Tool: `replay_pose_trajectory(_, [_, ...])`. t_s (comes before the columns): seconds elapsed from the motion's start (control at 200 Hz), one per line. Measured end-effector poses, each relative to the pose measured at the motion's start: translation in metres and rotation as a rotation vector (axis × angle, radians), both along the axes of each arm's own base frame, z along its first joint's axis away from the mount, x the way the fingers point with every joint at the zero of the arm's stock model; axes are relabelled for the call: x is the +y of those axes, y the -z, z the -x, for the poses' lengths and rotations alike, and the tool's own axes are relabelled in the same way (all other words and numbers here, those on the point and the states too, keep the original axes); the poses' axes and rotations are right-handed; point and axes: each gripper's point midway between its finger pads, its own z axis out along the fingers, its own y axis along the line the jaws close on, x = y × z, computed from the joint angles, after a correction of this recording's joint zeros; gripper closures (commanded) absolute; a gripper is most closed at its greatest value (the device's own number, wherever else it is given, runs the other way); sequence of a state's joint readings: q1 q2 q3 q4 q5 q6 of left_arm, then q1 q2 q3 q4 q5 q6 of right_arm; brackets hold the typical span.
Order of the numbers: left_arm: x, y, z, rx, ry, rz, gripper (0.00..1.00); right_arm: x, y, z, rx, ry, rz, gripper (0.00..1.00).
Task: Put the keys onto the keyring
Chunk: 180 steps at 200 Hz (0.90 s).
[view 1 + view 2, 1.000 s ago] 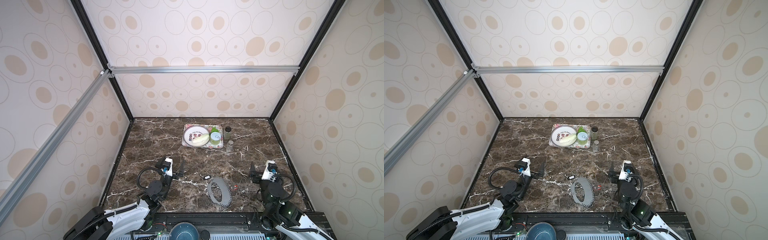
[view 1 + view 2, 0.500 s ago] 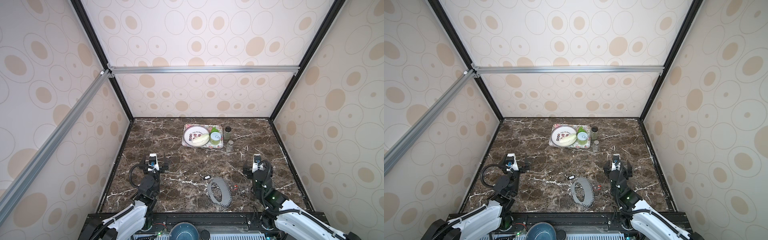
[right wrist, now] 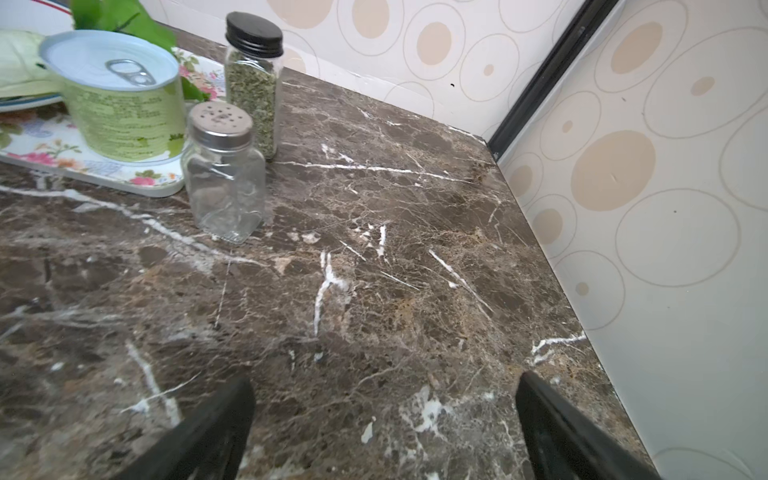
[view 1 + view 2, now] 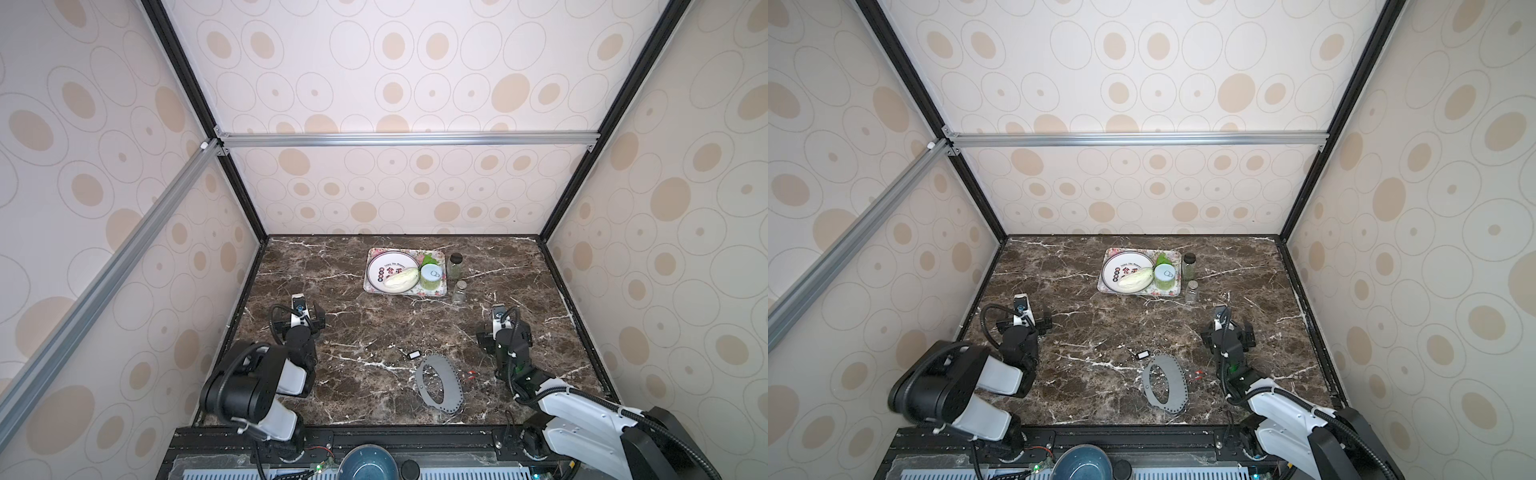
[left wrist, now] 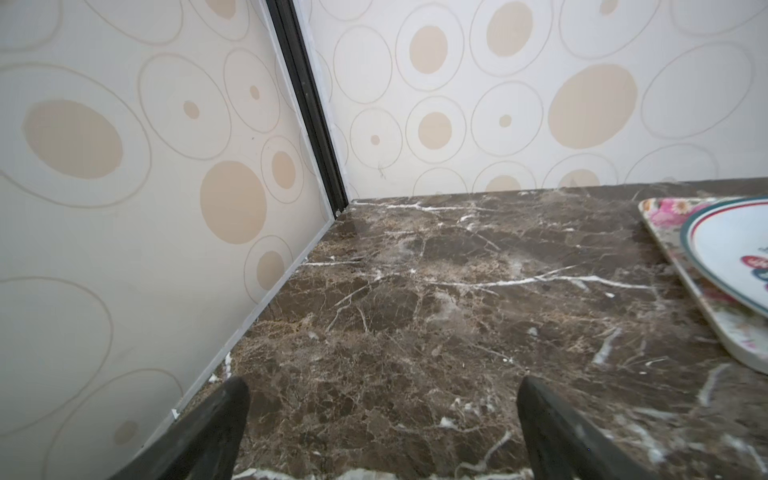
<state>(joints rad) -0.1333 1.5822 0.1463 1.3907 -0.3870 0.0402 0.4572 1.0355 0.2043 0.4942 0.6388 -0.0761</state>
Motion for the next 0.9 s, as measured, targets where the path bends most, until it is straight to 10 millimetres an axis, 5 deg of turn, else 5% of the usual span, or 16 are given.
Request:
replay_pose_trajectory(0.385, [-0.009,-0.018,-0.006,-0.082,0.069,0.027,0.01,-0.003,0.001,-0.027,-0.002,0.044,-0.026,0.01])
replay_pose_trajectory(0.9, [-0.01,-0.02,-0.006,-0.091,0.078,0.029,0.01,-0.04,-0.002,-0.053,-0.037,0.2,-0.143,0.0])
